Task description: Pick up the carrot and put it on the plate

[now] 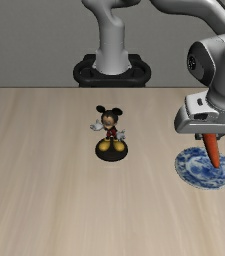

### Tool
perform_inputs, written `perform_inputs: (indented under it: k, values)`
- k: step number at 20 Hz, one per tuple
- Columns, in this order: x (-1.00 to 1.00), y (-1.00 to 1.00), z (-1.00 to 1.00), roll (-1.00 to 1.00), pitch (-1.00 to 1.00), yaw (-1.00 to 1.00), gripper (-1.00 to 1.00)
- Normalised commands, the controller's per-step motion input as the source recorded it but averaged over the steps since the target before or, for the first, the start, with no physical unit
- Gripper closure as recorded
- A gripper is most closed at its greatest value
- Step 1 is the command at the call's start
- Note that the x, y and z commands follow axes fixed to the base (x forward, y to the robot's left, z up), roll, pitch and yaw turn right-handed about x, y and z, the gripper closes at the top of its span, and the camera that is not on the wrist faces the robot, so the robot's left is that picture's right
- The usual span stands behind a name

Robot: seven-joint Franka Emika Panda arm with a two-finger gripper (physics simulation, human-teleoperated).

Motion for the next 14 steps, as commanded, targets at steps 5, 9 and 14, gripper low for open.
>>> perform_inputs:
  k: [5,9,14]
  values:
    - [0.00,0.00,-0.20,0.00,0.00,0.00,-1.00]
    - [0.00,0.00,0.00,0.00,0.00,0.00,-1.00]
    - [0.00,0.00,0.00,0.00,0.00,0.00,-1.00]
